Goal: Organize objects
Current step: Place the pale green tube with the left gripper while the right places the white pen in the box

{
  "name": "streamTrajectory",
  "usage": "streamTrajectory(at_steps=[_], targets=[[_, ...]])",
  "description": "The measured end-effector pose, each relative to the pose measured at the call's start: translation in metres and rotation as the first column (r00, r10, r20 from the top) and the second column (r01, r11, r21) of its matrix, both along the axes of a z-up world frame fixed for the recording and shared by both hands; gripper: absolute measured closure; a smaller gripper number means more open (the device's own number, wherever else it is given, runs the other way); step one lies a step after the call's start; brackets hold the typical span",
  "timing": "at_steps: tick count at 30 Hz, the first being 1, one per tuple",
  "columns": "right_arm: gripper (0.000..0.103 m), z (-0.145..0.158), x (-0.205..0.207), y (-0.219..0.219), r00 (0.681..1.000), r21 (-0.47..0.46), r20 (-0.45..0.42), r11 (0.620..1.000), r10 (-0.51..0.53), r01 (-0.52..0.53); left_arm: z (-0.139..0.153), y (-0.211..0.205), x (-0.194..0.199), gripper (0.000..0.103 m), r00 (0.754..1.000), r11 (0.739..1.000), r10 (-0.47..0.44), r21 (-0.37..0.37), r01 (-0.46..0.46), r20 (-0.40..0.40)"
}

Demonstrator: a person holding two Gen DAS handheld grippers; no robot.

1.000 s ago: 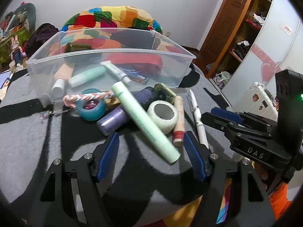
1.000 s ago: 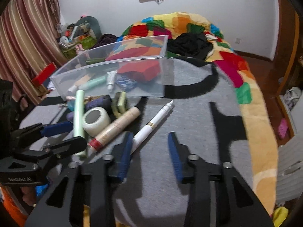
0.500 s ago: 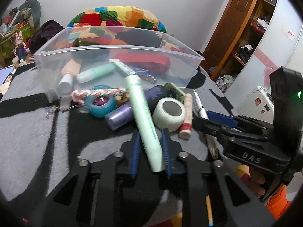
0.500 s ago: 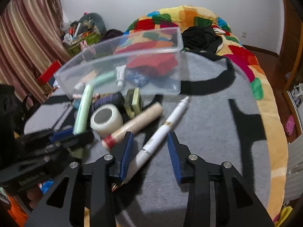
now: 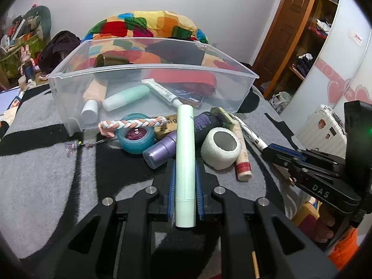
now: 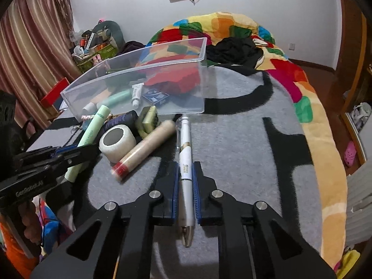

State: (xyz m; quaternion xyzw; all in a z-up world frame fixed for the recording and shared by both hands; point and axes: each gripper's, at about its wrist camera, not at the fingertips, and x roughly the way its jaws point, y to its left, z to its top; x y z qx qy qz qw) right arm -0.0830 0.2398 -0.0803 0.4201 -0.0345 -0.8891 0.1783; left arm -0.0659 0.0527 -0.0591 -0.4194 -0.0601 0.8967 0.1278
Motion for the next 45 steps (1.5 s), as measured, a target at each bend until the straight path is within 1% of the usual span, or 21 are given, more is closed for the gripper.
streamTrajectory(at_steps=[3,6,10,13,17,21,26,30,33,39,45], targets=[[0.093,0.002,0.005,0.008,1.0,-0.007,-0.016,1.0,-0.022,0.022,0.002,0.001,0.007,0.088,1.0,1.0,-0.001,-0.03,0.0,-0.03],[0.093,0.008,0.011,0.014,0.999,-0.019,-0.036,0.999,-0.038,0.038,0.008,-0.002,0.013,0.088,0.999,1.0,-0.003,-0.028,0.001,-0.049],[0.093,0.025,0.019,0.018,0.995,-0.036,-0.087,0.998,-0.048,0.045,0.021,-0.006,0.019,0.088,0.996,1.0,0.007,-0.022,-0.009,-0.087],[0.093,0.042,0.027,0.019,0.989,-0.053,-0.139,0.998,-0.043,0.036,0.033,-0.01,0.022,0.088,0.993,1.0,0.012,-0.017,-0.014,-0.121],[0.093,0.058,0.032,0.015,0.983,-0.074,-0.183,0.997,-0.027,0.014,0.049,-0.013,0.026,0.088,0.986,1.0,0.01,-0.01,-0.011,-0.165],[0.093,0.073,0.027,0.009,0.976,-0.097,-0.217,0.995,-0.008,-0.014,0.066,-0.016,0.026,0.088,0.977,1.0,0.008,-0.006,-0.009,-0.213],[0.093,0.087,0.004,-0.007,0.971,-0.098,-0.238,0.994,0.023,-0.048,0.083,-0.025,0.014,0.088,0.967,1.0,0.025,-0.005,-0.027,-0.252],[0.093,0.089,-0.02,-0.02,0.973,-0.099,-0.224,0.992,0.055,-0.079,0.085,-0.037,-0.007,0.088,0.97,0.999,0.047,0.008,-0.046,-0.237],[0.093,0.086,-0.042,-0.031,0.977,-0.084,-0.203,0.992,0.071,-0.09,0.082,-0.045,-0.027,0.088,0.975,0.998,0.06,-0.005,-0.063,-0.214],[0.093,0.069,-0.088,-0.05,0.988,-0.074,-0.115,0.991,0.103,-0.112,0.067,-0.057,-0.062,0.088,0.989,0.998,0.061,0.01,-0.06,-0.134],[0.093,0.056,-0.109,-0.062,0.989,-0.056,-0.063,0.989,0.132,-0.136,0.057,-0.058,-0.083,0.088,0.995,0.999,0.051,0.0,-0.052,-0.088]])
